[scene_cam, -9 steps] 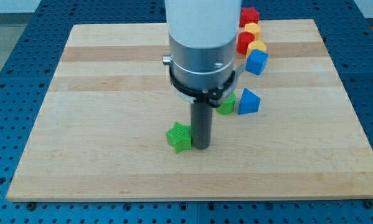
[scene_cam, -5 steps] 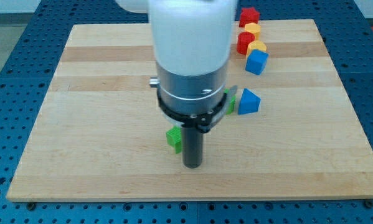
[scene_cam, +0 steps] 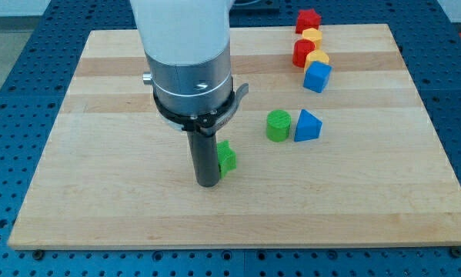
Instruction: Move the green star left to the green circle
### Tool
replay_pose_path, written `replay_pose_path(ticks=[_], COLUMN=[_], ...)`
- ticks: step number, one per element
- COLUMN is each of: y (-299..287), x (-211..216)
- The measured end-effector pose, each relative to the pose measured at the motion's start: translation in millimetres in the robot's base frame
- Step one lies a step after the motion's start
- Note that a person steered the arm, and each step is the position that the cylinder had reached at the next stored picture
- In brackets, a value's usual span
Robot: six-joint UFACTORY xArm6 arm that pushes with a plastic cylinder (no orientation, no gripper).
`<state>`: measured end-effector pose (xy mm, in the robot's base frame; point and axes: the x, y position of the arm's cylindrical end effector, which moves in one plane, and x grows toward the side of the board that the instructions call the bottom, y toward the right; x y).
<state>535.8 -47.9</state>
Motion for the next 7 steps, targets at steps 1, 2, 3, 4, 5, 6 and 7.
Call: replay_pose_path(ticks=[1, 2, 3, 4, 5, 6, 7], y=[3.0, 12.0, 12.0, 12.0, 12.0, 12.0, 13.0], x=[6.7, 5.3, -14.6, -29.8, -45.7, -54.0, -49.6])
